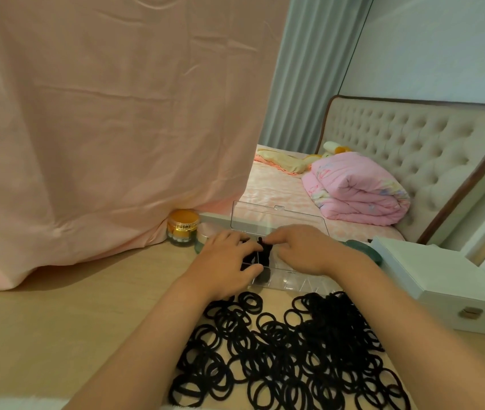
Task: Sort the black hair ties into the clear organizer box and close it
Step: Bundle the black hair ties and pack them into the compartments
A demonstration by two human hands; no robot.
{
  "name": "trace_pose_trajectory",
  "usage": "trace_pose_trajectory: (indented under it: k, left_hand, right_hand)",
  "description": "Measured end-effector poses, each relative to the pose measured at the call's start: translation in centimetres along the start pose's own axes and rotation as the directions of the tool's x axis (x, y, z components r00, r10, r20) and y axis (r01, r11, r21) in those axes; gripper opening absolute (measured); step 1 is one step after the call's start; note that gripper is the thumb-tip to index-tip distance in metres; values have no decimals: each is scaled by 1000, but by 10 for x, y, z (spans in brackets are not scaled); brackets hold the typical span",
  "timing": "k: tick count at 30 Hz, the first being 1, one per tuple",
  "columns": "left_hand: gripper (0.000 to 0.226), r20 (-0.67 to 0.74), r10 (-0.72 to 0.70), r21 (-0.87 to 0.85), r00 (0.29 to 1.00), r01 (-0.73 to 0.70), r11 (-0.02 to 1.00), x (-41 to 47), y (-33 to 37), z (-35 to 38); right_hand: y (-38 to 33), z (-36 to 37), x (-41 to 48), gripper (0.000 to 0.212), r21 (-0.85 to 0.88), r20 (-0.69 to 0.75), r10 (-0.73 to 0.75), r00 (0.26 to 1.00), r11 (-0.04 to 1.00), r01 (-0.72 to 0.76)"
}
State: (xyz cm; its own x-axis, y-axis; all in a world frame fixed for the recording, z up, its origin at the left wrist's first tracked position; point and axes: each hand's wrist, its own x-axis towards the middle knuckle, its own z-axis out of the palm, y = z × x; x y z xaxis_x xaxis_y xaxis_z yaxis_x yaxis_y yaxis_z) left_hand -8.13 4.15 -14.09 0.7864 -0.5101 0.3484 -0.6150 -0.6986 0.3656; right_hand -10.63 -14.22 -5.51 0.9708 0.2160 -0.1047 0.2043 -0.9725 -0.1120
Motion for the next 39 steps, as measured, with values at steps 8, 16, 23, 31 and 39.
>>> trace_pose_trajectory:
  k: [8, 16, 23, 31, 39]
  left_hand:
    - [47, -40, -5, -59, 999, 3, 998, -2, 7, -3]
    - [63, 51, -7, 18, 999, 6, 1000, 0, 6, 0]
    - [63, 21, 36, 54, 999, -38, 998, 2, 15, -8]
    - [19, 63, 185, -45, 981, -183, 982, -4, 73, -7]
    - [42, 375, 167, 48, 912, -199, 979, -29, 86, 11]
  right_hand:
    - [-6, 43, 6, 55, -319, 26, -98, 995, 942, 101]
    - [-1, 42, -4, 64, -313, -33, -101, 994, 946, 86]
    - [6, 11, -45, 49, 54, -180, -14, 983, 998, 25]
    - [35, 10, -101, 30, 146, -37, 112, 993, 984, -105]
    - [33, 34, -100, 74, 27, 177, 250, 952, 966, -259]
